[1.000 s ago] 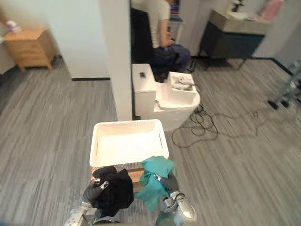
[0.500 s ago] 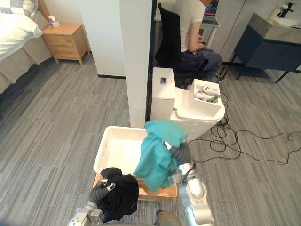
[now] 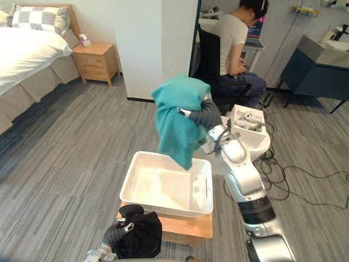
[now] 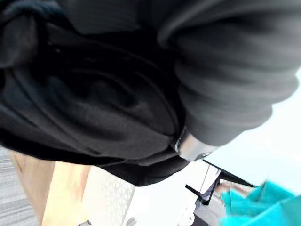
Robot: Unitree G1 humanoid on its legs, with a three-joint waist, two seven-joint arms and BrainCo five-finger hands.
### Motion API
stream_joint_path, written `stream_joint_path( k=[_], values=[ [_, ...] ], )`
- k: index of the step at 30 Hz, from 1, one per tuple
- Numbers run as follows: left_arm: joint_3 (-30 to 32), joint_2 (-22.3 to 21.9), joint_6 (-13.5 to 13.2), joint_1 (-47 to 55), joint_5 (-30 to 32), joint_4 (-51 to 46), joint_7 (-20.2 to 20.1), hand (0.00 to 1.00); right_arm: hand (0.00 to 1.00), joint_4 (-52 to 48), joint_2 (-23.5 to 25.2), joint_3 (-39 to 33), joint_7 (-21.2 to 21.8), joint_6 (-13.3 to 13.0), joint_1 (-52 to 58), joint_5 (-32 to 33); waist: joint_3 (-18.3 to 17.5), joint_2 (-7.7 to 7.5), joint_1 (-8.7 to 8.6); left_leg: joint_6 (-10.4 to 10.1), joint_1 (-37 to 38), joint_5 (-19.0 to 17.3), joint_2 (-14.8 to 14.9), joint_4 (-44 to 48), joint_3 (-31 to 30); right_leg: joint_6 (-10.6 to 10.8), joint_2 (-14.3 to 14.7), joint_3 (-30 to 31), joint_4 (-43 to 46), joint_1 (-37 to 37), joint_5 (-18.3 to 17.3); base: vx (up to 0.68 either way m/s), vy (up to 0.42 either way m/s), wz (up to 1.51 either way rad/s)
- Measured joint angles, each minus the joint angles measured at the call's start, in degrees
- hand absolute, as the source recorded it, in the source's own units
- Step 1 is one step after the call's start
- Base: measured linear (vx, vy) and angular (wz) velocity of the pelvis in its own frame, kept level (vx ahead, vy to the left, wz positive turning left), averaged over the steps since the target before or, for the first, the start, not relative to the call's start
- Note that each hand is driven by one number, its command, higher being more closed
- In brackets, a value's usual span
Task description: Tidy the bed and pick cloth on bed and put in laundry
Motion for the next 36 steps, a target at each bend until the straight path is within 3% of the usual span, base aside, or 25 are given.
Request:
stream_joint_path(
  k=[2,5,11,14,15,16,18,23,24,28,36],
  values=[
    [-0.1,-0.1,1.2,-0.1,0.1,0.0,0.0,1.00,1.00,2.7,0.1,2.1,-0.9,1.9,-1.3,0.3,-0.2,-0.10,0.06,0.0,-0.8,0.6,-0.3,0.0,0.1,0.0,-0.4,-0.9,-0.2,0.1,0.0,-0.01,-0.005,0.34],
    [0.0,-0.2,3.0,-0.1,0.8,-0.6,0.1,1.00,1.00,9.8,1.4,5.0,-2.4,4.4,-2.8,0.2,-0.2,0.30,1.71,-0.2,-1.2,1.1,-0.3,-0.1,0.0,-0.2,-0.5,-1.8,-0.2,0.2,-0.1,-0.03,-0.016,0.20],
    [0.2,0.8,4.9,-0.4,1.2,-4.2,0.1,1.00,1.00,23.6,6.9,9.1,-6.6,4.8,-4.1,-0.9,0.9,1.17,3.57,0.1,-4.9,2.9,-0.1,-1.7,-2.5,-0.6,-0.5,-4.8,-0.2,-2.2,-0.1,-0.07,-0.034,0.27],
    [1.5,2.7,5.0,-5.1,1.2,-7.0,0.1,1.00,1.00,33.1,8.7,8.8,-9.7,2.4,-11.8,-2.6,7.2,0.67,4.75,0.3,-9.3,4.3,0.1,-1.6,-3.1,-1.3,-0.4,-5.8,0.4,-6.3,0.6,-0.14,-0.046,0.24],
    [2.8,2.9,4.9,-7.4,1.2,-7.9,0.2,1.00,1.00,36.6,8.9,7.4,-10.8,0.5,-15.1,-2.6,9.9,0.75,4.90,0.3,-12.2,5.0,0.2,-1.4,-3.3,-1.4,-0.6,-6.6,0.6,-8.5,1.1,-0.15,-0.038,0.25],
    [2.9,2.9,4.9,-7.7,1.2,-8.0,0.2,1.00,1.00,37.1,9.0,7.1,-10.9,0.2,-15.5,-2.7,10.3,0.80,4.91,0.3,-12.5,5.3,0.3,-1.4,-3.3,-1.4,-0.6,-6.7,0.6,-8.7,1.3,-0.13,-0.027,0.30],
    [3.7,2.8,4.8,-12.6,1.2,-9.5,1.4,1.00,1.00,44.0,8.9,1.4,-12.3,-4.2,-21.1,-2.7,16.8,1.77,6.09,0.0,-16.0,7.9,-0.1,-1.0,-3.5,-1.2,-1.0,-7.1,1.5,-12.5,2.7,-0.05,0.003,0.19],
    [4.0,1.8,4.3,-14.9,1.2,-11.9,3.9,1.00,1.00,49.1,5.9,-4.8,-11.5,-11.8,-21.6,-2.6,21.1,4.20,4.97,-0.2,-17.5,8.5,-1.5,-0.8,-2.1,-1.1,-2.6,-6.4,2.5,-14.1,2.7,0.04,0.049,0.10],
    [4.0,1.7,4.0,-15.0,1.2,-12.1,4.5,1.00,0.00,49.1,5.4,-5.7,-10.9,-13.8,-21.4,-2.6,21.4,4.76,4.36,-0.2,-17.6,8.5,-1.7,-0.8,-2.0,-1.1,-2.8,-6.1,2.6,-14.3,2.8,0.05,0.050,-0.01],
    [5.1,1.8,3.4,-16.3,1.0,-12.1,5.0,1.00,0.00,49.1,4.1,-5.6,-9.8,-17.7,-18.5,-3.6,21.5,5.01,3.60,-0.2,-17.8,8.4,-1.9,0.2,-0.3,-1.2,-3.1,-4.8,3.0,-14.8,2.8,0.03,0.025,-0.13],
    [6.2,1.7,2.7,-16.6,0.5,-12.2,4.6,1.00,0.00,46.0,4.2,-5.5,-9.0,-21.9,-11.7,-4.9,21.7,5.99,1.95,0.8,-15.7,6.0,-1.2,1.2,2.3,-1.1,-2.2,-1.8,2.7,-13.7,2.7,-0.03,0.003,-0.17]
  ],
)
